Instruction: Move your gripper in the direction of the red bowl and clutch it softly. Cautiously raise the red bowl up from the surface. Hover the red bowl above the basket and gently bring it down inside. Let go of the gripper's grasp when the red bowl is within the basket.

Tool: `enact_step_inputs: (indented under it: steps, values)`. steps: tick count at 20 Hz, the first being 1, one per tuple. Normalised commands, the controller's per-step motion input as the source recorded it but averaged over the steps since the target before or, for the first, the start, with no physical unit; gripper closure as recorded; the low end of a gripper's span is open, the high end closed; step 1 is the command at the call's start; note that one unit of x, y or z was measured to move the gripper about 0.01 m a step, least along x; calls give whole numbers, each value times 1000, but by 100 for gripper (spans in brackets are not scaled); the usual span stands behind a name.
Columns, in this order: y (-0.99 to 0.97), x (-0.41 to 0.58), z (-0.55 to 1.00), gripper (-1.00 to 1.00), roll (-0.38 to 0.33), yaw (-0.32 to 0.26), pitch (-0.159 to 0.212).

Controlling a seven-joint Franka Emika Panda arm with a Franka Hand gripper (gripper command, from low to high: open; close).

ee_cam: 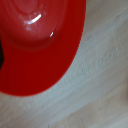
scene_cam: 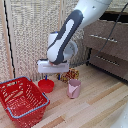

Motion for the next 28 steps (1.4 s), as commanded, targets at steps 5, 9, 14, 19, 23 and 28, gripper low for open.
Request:
enact_step_inputs:
  steps: [5,9,14,19,23,28]
  values:
    - [55,21,-345,100,-41,0,5]
    - [81,0,-129,100,-51,0,53]
    - [45,126,-7,100,-15,-5,12]
    - [23,213,142,100,-3,0,-6]
    - [36,181,304,100,23,0,7]
    - [0,207,513,100,46,0,54]
